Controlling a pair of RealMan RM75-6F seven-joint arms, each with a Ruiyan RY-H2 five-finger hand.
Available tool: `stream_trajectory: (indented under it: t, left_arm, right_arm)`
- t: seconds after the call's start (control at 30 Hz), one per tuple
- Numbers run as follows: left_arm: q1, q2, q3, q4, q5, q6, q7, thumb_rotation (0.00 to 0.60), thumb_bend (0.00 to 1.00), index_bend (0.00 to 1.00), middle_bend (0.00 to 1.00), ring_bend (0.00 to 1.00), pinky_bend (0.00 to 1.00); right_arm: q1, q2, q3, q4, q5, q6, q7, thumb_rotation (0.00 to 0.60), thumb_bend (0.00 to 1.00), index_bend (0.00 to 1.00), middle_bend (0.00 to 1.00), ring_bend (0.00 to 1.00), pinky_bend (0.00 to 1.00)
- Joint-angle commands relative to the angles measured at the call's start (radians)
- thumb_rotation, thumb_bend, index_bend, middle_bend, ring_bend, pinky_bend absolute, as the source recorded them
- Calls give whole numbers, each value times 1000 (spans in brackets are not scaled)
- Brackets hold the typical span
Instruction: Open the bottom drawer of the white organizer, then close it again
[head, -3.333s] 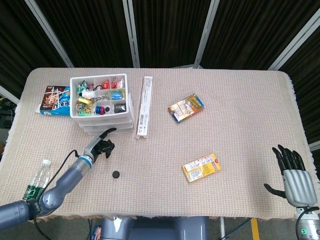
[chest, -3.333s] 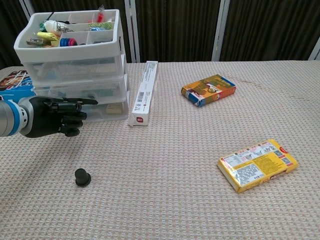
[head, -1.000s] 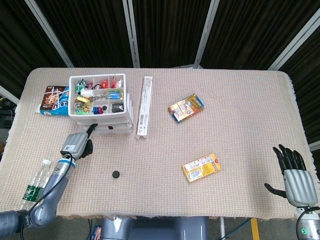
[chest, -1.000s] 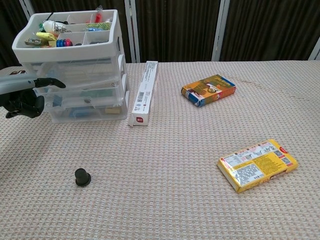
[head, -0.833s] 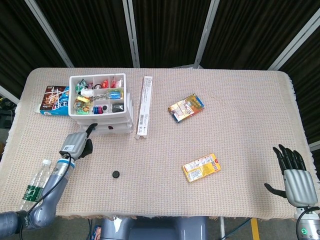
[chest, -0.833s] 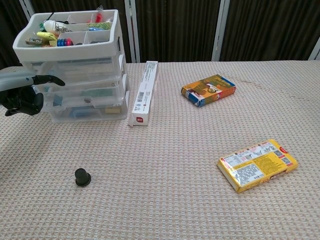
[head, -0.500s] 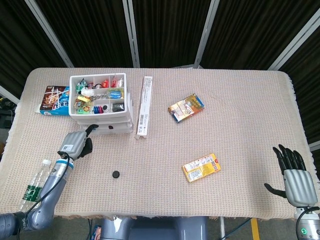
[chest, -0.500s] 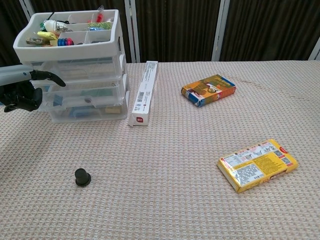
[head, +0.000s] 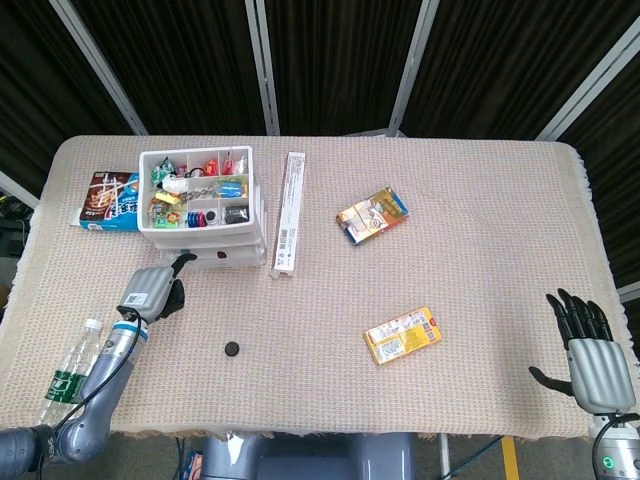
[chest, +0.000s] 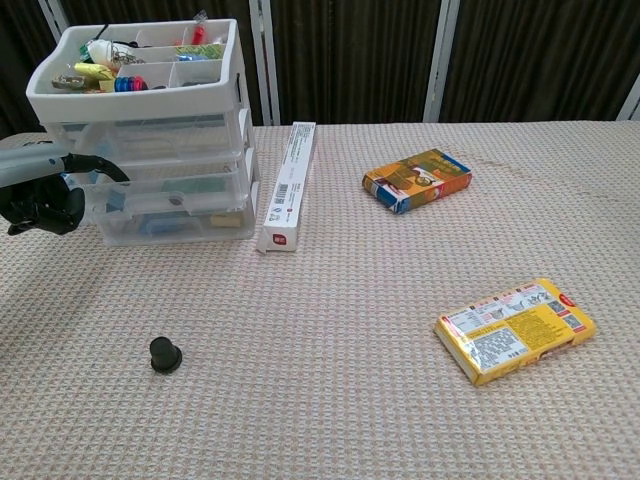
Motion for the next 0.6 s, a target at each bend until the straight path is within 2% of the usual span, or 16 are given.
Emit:
stream_trajectory:
  t: [0.03,0.17,0.3,0.6]
  left_arm:
    - [-7,-6,-2,11,-23,-10,5,600,880,205,940,851,783]
    - [-15,-4,2,7,-51,-20,16,600,881,326,943,855,783]
    - [-15,-3,2,-4,-49,-14,10,600,882,391,945,858,783]
    - [6,31,24,-65,15,2,-19,600,883,424,947,859,783]
  right_arm:
    - [0,0,0,0,0,-1,0,600,0,41,0,0,0]
    - [0,1,0,0,1,-2,0,600,0,41,0,0,0]
    - [0,1,0,-1,3,-2,-1,600,0,41,0,0,0]
    - [0,1,0,-2,3,-2,-2,600,1,41,0,0,0]
